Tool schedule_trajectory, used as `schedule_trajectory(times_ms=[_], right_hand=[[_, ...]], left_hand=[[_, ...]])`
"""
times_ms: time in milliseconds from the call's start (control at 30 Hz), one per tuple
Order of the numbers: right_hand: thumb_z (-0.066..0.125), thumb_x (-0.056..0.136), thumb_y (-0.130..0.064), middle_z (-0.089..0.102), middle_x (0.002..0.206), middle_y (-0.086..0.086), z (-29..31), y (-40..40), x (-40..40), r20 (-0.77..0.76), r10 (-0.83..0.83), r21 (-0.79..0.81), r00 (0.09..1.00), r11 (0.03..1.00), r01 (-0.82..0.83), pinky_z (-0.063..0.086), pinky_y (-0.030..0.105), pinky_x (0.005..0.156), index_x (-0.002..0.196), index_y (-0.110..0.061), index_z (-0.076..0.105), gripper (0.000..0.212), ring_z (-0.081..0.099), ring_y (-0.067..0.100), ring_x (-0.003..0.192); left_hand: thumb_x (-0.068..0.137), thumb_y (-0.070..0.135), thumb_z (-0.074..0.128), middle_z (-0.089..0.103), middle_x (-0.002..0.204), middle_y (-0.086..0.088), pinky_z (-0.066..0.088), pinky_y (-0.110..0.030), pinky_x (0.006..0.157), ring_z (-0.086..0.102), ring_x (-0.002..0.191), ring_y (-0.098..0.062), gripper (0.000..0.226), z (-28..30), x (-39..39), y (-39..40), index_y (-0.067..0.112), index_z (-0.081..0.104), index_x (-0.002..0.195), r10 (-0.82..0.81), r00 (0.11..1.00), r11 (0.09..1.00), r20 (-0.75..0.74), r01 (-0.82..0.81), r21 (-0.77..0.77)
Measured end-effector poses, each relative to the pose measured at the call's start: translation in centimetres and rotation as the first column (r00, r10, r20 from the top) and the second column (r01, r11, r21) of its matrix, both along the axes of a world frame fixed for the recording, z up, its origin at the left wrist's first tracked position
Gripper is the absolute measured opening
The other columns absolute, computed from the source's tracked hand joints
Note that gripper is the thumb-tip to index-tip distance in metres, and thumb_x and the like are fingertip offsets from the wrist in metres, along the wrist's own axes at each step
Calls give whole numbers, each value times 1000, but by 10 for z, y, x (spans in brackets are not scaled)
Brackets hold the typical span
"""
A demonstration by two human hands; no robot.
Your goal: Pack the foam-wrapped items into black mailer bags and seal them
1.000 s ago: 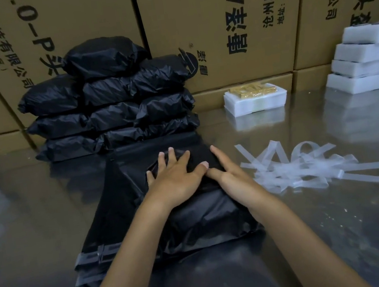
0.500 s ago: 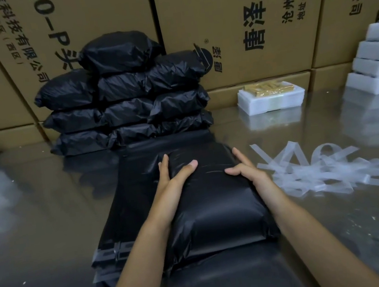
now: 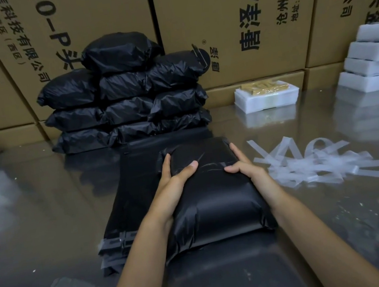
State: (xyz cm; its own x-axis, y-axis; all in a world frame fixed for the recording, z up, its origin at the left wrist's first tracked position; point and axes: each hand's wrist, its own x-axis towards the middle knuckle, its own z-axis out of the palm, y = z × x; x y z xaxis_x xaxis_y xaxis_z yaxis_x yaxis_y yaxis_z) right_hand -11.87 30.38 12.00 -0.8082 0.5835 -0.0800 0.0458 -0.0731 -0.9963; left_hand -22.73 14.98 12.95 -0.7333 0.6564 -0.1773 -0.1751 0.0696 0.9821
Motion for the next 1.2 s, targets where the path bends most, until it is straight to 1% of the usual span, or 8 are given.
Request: schedule_trajectory(times_ms=[333,467,567,667,800,900,1067,1200], right_hand=[[36,95,19,15,167,5,9,-5,2,64,29,195,998,980,-41,26,17,108,158,-9,8,75,16,17,153],[51,96,-1,25,163,-3,15,-9,19,91,73,151,993,985,-87,24,28,120,158,-23,26,71,27,18,149],[65,88,-30,44,149,-5,36,-5,25,229,-8,305,973,950,-64,38,33,111,147,-34,46,63,45,17,135],[58,92,-39,42,148,-15,56,2,-5,140,-151,658,979,753,22,33,37,106,141,-37,50,49,38,18,139],[42,103,-38,9,169,-4,50,1,-49,347,-67,696,936,687,-209,9,51,124,141,-39,52,39,1,22,155],[50,102,-41,23,164,0,40,14,-50,342,-5,486,940,857,-173,26,37,116,137,-33,57,36,20,19,151],[70,85,-50,53,130,-7,27,20,-39,184,-18,159,983,987,-11,46,23,74,143,-39,48,63,58,9,105],[69,88,-44,45,149,-4,4,34,-41,95,-2,70,996,998,-5,46,31,100,153,-35,35,73,54,17,123]], left_hand=[[82,48,72,52,119,20,47,-21,72,58,100,-1,90,-11,-5,5,45,19,154,30,997,999,-77,-29,21],[84,58,66,40,150,4,44,-38,102,51,124,-19,88,8,-4,2,39,18,156,-59,979,977,-195,16,-214],[84,64,61,35,147,-6,36,-44,111,41,132,-29,75,29,-18,3,28,40,146,-186,814,819,-550,-181,-545],[91,54,55,31,147,-4,25,-47,111,28,138,-31,49,52,-26,28,35,48,135,-212,637,813,-741,-306,-495],[100,45,40,27,159,-5,25,-49,115,26,144,-33,43,41,-40,57,37,47,141,-282,790,813,-545,-105,-573],[95,48,54,51,138,4,42,-28,81,52,107,-12,38,23,-43,46,35,57,131,-99,954,942,-283,-2,-336],[89,50,64,57,117,20,41,-19,71,55,101,1,40,-1,-36,33,42,60,127,101,992,994,-73,-98,47],[88,52,63,56,116,25,41,-19,74,55,105,2,37,-10,-37,33,47,60,125,116,989,990,-90,-108,94]])
